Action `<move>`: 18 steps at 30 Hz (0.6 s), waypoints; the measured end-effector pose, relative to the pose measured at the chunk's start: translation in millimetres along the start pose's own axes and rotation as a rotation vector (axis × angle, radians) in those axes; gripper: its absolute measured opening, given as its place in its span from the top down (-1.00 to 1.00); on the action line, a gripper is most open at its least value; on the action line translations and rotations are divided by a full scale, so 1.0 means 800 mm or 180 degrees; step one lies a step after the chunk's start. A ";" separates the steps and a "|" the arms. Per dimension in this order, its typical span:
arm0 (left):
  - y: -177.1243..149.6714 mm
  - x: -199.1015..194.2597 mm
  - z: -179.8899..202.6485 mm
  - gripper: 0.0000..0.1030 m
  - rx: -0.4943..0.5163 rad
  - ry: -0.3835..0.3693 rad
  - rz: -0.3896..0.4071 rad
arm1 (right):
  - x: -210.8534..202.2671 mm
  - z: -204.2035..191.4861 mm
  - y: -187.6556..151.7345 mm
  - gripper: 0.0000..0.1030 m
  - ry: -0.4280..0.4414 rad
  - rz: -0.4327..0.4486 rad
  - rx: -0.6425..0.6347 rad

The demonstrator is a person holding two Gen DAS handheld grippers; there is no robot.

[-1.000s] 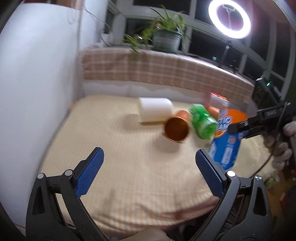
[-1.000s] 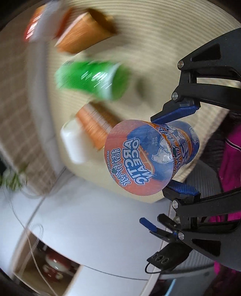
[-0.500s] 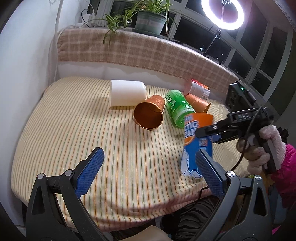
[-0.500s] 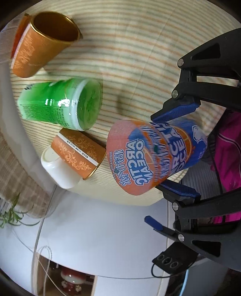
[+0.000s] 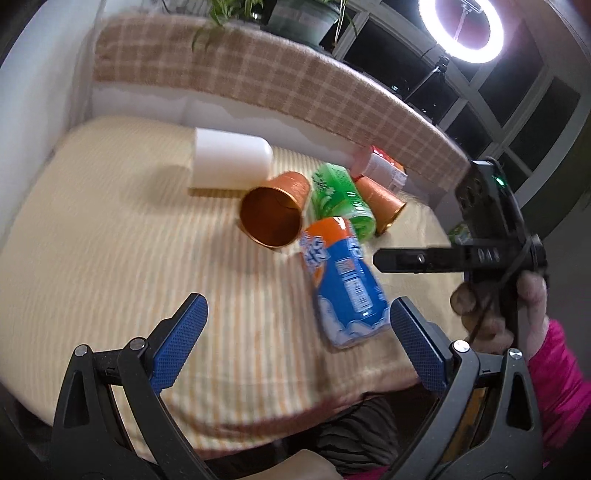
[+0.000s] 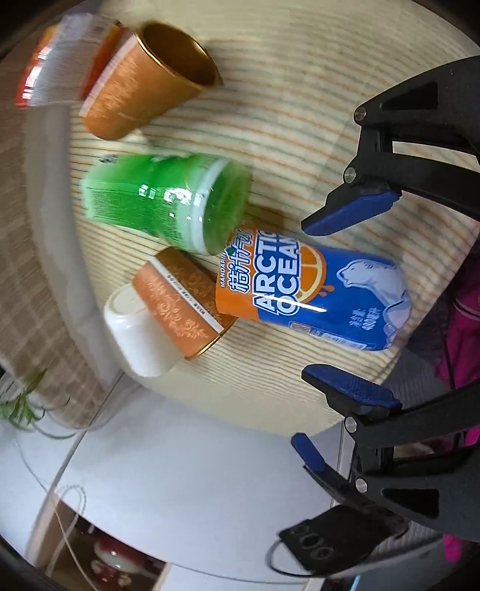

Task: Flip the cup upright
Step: 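Lower the bottle onto the bedspread and open the right gripper, then grasp the ARCTIC OCEAN bottle with the left gripper and lift it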

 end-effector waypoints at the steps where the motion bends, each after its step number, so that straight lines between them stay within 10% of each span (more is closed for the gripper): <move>1: 0.003 0.006 0.002 -0.96 -0.0045 -0.0066 -0.0043 | -0.005 -0.003 -0.003 -0.39 -0.0059 0.0057 -0.0054; 18: 0.041 0.122 0.012 -0.94 -0.0904 -0.0602 -0.0699 | -0.100 0.040 -0.099 -0.39 -0.1163 0.1144 -0.0179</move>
Point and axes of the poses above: each gripper's, at about its wrist camera, not at the fingertips, and x roughly the way its jaws point, z to its right, y to its top, the point moved 6 cm from there along x, roughly the way its jaws point, and after that the axes turned 6 degrees about -z, right-handed, at the moved point
